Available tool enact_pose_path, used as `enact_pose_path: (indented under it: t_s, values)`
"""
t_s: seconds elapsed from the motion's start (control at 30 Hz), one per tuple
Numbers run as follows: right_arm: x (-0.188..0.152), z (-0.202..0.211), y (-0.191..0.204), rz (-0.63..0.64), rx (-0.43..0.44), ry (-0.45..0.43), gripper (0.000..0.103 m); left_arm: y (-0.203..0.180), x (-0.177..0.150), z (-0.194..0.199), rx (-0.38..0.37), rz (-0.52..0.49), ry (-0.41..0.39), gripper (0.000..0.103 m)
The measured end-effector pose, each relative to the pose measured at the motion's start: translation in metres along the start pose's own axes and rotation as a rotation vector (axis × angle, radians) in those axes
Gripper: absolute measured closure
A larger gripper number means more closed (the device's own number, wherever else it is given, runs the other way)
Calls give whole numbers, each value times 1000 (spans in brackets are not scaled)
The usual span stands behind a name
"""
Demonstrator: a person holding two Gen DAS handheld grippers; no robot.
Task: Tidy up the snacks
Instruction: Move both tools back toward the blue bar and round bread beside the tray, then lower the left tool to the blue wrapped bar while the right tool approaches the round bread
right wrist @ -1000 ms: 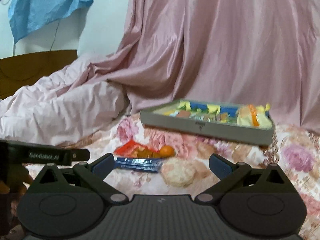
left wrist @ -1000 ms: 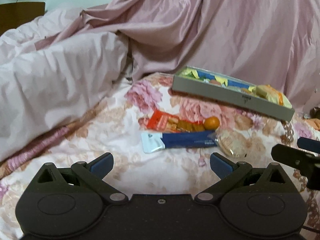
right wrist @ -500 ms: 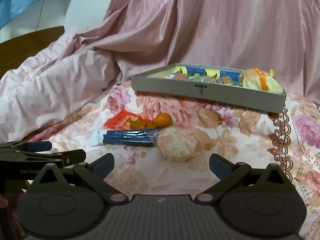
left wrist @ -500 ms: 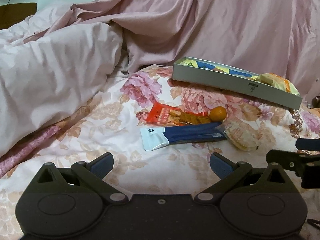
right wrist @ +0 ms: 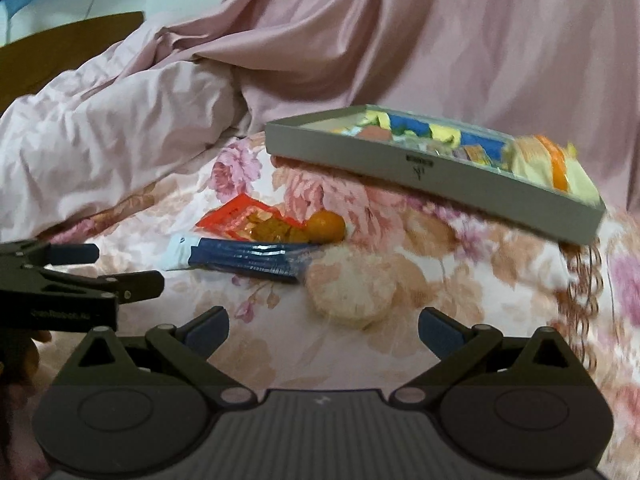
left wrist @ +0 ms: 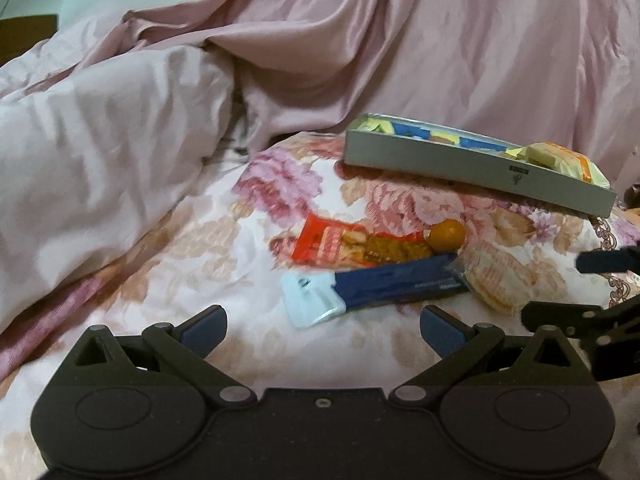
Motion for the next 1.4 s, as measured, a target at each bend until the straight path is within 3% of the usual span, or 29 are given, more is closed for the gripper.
enact_pose_path:
  t_s: [0.27, 0.5, 0.7, 0.8, 0.93, 1.23, 1.4]
  values:
    - [13, -26, -10, 140, -3, -11, 0, -29, 25, -28, -150, -138, -79, 1]
    - [9, -51, -31, 132, -8, 49, 0, -49, 25, -51, -204, -272, -96, 1]
    - [5, -68, -31, 147, 11, 94, 0, -52, 12, -71, -276, -279, 16, 1]
    - [4, -77, -34, 162, 2, 115, 0, -54, 6, -79, -274, -289, 68, 1]
    - [7, -81, -38, 153, 7, 110, 1, -55, 0, -77, -281, -309, 92, 10]
    - [7, -79, -33, 152, 35, 136, 25, -55, -5, -61, -255, -318, 203, 17]
    - [5, -72, -33, 106, 46, 166, 29, -61, -11, -40, -296, -249, 256, 24]
Point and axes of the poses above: each gripper's, at about its wrist camera, not at the fingertips, and z roughly against the way its jaws point, y to its left, x to its top, the point moved 9 cm from there along -z, roughly the way its jaws point, and after that the axes turned 13 degrees about x, right-handed, at the moved point
